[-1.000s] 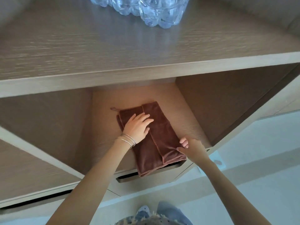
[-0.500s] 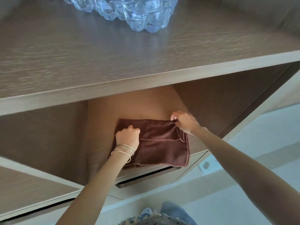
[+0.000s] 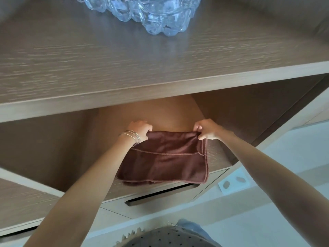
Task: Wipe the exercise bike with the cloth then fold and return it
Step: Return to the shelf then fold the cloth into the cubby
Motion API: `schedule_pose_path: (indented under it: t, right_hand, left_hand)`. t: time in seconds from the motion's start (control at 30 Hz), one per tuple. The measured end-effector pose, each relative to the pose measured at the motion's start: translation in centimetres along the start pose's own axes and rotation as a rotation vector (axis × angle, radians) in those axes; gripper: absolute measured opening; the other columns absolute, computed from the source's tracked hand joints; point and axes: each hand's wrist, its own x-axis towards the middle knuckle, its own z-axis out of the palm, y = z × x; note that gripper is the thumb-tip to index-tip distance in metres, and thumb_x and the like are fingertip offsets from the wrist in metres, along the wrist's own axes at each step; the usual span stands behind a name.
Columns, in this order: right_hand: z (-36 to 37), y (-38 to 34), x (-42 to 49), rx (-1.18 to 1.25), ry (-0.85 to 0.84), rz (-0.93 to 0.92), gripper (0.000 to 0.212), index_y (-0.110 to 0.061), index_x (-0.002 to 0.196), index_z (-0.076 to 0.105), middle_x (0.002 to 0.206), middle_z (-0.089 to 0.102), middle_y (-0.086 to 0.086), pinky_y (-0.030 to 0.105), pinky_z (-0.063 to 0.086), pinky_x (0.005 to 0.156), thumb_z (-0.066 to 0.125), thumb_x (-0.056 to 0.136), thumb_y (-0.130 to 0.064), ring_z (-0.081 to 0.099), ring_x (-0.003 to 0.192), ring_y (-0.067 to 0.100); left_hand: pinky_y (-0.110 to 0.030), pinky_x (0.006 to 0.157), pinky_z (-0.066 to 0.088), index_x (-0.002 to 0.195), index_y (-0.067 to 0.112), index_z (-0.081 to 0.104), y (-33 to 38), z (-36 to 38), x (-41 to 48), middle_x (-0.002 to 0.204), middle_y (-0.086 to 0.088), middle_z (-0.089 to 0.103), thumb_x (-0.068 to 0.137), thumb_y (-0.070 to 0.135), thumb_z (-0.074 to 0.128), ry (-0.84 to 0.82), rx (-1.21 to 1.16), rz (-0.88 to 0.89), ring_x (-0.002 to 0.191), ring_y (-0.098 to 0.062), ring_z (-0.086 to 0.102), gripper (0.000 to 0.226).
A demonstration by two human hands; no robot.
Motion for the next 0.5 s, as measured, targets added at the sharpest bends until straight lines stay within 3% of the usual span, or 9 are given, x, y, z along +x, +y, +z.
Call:
schedule_pose_path:
  t: [0.1,0.2,0.27,0.4,0.5]
  right_hand:
    - [-0.6,-0.1,0.0,0.03,0.219,0.006,0.024,-0.017,0.088,0.067,0.097,0.065,0.003,0.025,0.045,0.073,0.066,0.073,0.001,0.062,0.091,0.022]
    - [-1.4,-0.2,-0.8,0.05,0.496,-0.028,0.02,-0.017,0.086,0.065,0.094,0.061,0.001,0.025,0.042,0.069,0.068,0.074,-0.001,0.058,0.081,0.019]
    - [-1.3,-0.2,-2.1,0.035,0.612,-0.107,0.02,-0.013,0.087,0.065,0.094,0.062,0.005,0.031,0.047,0.068,0.068,0.072,0.0,0.058,0.083,0.023]
    - [1.5,0.4,-5.9,-0.13,0.674,-0.275,0.024,-0.011,0.08,0.066,0.085,0.065,0.005,0.036,0.047,0.069,0.073,0.063,0.003,0.059,0.082,0.03]
    - [4.6,1.7,-8.0,-0.241,0.584,-0.344,0.028,-0.011,0.076,0.067,0.081,0.067,0.004,0.034,0.05,0.065,0.075,0.058,0.009,0.063,0.075,0.029]
  left_hand:
    - [-0.039,0.088,0.044,0.108,0.02,0.06,-1.2,-0.8,-0.3,0.125,-0.007,0.056,0.084,0.022,0.063,0.123,-0.08,-0.001,0.116,-0.029,0.054,0.024]
    - [-0.038,0.076,0.045,0.101,0.018,0.061,-1.8,-2.1,-1.3,0.106,-0.004,0.065,0.082,0.022,0.065,0.408,-0.156,-0.037,0.096,-0.031,0.063,0.019]
    - [-0.038,0.072,0.043,0.092,0.018,0.062,-1.4,-2.5,-2.8,0.092,-0.004,0.066,0.077,0.018,0.07,0.561,-0.173,-0.029,0.085,-0.03,0.064,0.017]
    - [-0.038,0.075,0.042,0.078,0.022,0.064,0.1,-0.8,-7.0,0.075,0.004,0.065,0.066,0.011,0.076,0.563,-0.123,0.023,0.073,-0.025,0.065,0.021]
    - [-0.039,0.074,0.046,0.072,0.025,0.066,1.2,1.8,-10.0,0.072,0.007,0.067,0.058,0.008,0.08,0.505,-0.111,0.05,0.069,-0.022,0.065,0.026]
